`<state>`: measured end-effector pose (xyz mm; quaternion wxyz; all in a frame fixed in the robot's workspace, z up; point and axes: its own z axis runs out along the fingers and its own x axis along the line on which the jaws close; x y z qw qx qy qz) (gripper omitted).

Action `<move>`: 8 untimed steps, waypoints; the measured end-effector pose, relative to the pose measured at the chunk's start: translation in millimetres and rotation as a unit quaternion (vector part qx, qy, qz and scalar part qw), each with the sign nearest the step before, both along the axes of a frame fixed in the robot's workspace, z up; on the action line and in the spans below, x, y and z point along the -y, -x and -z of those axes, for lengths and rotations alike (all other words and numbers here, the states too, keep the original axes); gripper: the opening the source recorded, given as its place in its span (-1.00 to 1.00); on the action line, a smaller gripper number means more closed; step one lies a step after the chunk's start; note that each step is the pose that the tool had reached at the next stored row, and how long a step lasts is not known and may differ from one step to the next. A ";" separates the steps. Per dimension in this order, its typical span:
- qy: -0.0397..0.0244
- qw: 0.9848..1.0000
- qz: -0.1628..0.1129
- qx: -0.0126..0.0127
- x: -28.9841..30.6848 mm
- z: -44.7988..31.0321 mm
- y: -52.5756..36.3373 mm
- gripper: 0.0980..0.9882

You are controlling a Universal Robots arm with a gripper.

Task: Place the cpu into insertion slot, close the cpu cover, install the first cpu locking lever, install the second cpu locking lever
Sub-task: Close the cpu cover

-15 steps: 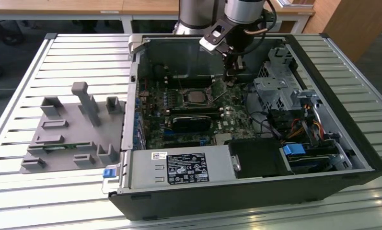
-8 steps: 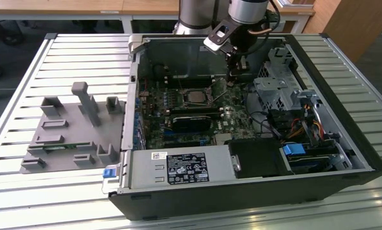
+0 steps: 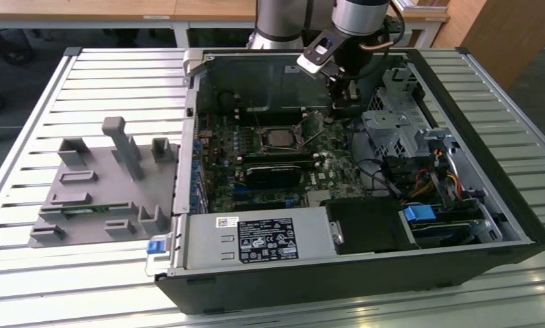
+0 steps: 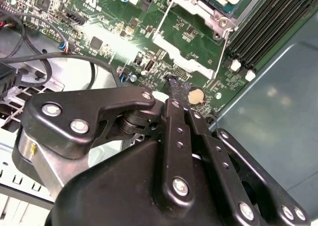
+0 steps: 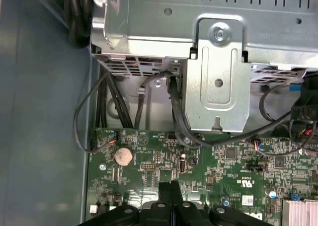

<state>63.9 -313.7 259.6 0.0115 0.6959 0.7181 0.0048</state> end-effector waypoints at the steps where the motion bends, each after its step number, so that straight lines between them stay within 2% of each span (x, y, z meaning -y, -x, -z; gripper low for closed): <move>1: 0.000 1.000 0.000 0.000 0.0 0.2 -0.8 -0.98; 8: 0.000 1.000 0.000 0.000 -0.8 1.6 -4.5 -0.98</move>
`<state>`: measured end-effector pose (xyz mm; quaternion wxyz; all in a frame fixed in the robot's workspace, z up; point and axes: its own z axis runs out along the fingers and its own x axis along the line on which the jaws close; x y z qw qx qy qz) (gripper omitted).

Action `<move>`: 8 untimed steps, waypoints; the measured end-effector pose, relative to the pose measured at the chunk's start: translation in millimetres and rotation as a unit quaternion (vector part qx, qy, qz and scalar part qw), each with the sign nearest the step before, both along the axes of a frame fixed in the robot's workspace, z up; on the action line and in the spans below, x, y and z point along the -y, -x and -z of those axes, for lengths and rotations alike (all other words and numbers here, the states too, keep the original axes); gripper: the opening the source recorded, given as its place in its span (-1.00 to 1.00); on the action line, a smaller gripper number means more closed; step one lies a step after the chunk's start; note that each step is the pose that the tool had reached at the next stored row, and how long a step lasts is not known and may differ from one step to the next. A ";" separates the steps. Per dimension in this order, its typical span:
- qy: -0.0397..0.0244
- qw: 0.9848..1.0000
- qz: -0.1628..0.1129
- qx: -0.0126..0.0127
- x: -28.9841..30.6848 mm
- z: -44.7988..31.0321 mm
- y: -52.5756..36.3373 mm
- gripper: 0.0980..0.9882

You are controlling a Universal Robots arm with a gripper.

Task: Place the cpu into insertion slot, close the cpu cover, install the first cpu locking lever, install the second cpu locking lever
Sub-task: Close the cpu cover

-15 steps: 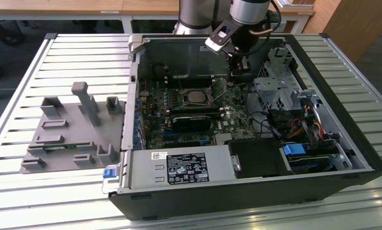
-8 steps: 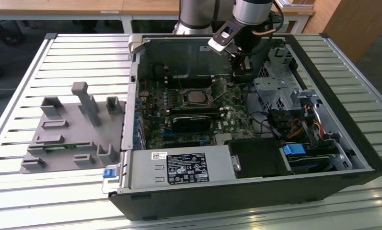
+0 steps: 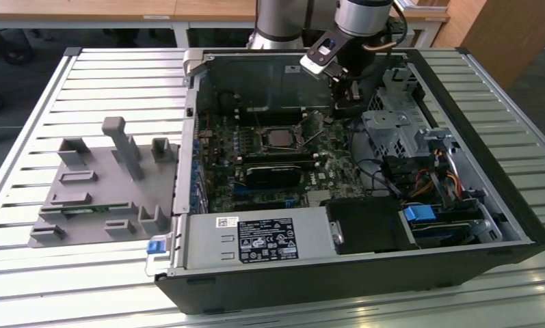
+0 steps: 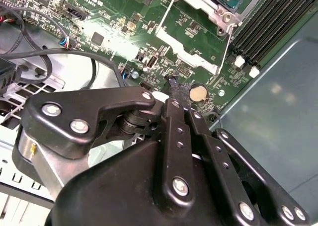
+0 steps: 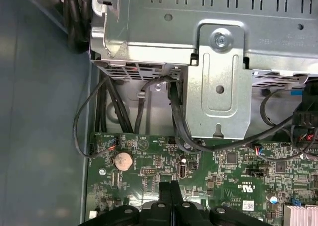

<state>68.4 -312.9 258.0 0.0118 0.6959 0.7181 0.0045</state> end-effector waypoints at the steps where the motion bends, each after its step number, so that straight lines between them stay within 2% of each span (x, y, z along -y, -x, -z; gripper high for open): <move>1: 0.000 1.000 0.000 0.000 -0.1 0.3 -0.2 -0.98; 8: 0.001 1.000 0.000 0.000 -0.4 2.5 -0.8 -0.98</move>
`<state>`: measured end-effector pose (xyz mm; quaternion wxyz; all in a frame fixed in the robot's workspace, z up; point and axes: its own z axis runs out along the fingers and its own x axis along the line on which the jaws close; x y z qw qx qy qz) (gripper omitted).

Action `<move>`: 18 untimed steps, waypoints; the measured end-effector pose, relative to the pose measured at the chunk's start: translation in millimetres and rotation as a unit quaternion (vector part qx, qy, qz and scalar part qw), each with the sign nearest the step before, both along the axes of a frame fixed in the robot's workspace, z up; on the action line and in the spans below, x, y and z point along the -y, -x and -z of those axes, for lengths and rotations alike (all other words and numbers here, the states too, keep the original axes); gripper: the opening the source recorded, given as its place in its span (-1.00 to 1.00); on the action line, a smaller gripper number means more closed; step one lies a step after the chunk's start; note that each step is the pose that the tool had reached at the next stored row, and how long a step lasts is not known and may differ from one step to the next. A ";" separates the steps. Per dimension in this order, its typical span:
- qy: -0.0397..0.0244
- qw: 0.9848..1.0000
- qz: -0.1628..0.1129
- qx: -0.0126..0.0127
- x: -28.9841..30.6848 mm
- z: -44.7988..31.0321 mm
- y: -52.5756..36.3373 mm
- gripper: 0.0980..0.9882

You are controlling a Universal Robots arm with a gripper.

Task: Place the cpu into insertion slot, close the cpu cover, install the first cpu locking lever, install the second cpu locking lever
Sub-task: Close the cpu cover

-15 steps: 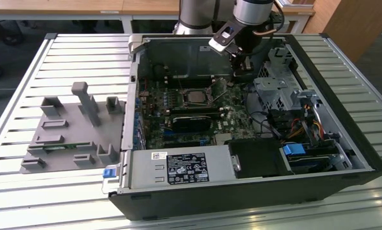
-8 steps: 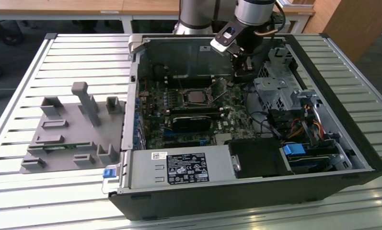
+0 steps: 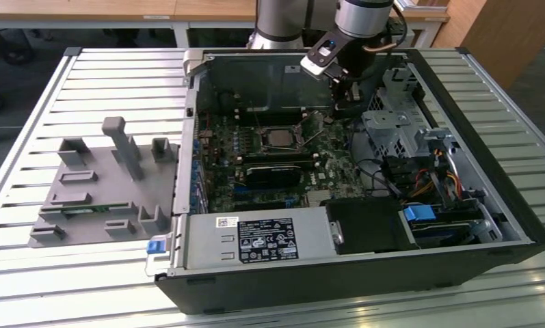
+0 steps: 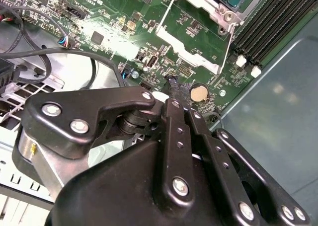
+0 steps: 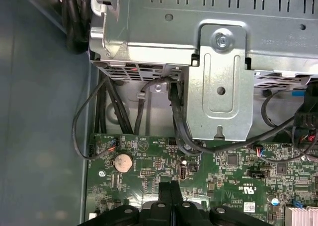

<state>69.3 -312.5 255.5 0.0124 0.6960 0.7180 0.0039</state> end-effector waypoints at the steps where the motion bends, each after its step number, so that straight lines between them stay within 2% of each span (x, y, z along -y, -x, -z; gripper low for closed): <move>1: 0.000 1.000 0.000 0.000 0.0 0.5 0.0 -0.98; 10: 0.000 1.000 0.000 0.000 -0.1 7.4 0.3 -0.98; 18: 0.000 1.000 0.000 0.000 -0.1 7.7 12.6 -0.98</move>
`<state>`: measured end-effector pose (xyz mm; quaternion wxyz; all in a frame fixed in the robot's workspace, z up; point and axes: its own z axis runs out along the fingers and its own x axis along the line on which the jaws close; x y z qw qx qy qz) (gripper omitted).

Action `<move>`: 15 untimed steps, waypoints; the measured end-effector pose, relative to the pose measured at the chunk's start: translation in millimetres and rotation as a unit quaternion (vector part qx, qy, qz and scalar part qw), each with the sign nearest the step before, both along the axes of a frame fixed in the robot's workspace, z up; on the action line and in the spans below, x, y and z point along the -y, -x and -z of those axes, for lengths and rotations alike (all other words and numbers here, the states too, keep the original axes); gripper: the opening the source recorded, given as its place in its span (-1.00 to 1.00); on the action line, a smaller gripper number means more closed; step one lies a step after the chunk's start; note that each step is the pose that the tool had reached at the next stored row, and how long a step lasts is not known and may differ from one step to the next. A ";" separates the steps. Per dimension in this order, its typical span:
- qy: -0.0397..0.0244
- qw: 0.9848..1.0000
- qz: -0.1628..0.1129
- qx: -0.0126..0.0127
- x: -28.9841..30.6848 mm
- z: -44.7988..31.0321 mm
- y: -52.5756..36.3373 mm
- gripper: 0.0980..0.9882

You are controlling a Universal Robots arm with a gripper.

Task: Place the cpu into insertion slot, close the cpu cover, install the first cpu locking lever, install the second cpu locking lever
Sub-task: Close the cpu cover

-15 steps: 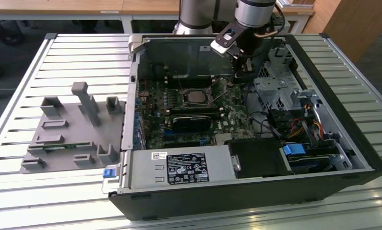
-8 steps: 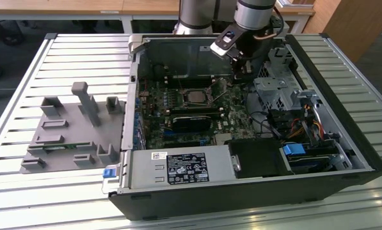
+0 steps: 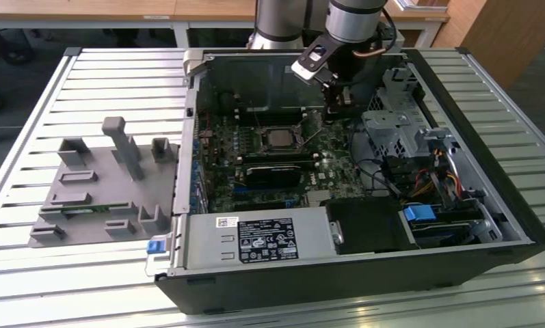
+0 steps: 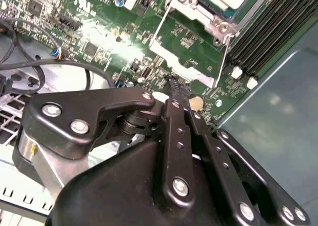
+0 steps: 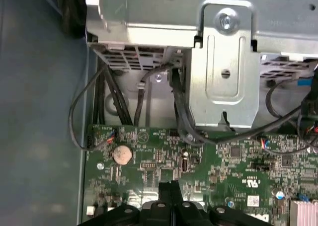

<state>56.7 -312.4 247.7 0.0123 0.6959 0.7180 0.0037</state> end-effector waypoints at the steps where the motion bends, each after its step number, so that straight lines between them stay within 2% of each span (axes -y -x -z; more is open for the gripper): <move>1: 0.000 1.000 0.000 0.000 0.0 0.0 2.7 -0.98; 6: 0.000 1.000 0.000 0.000 0.0 0.0 12.2 -0.98; 15: 0.000 1.000 0.000 0.000 0.0 0.0 22.6 -0.98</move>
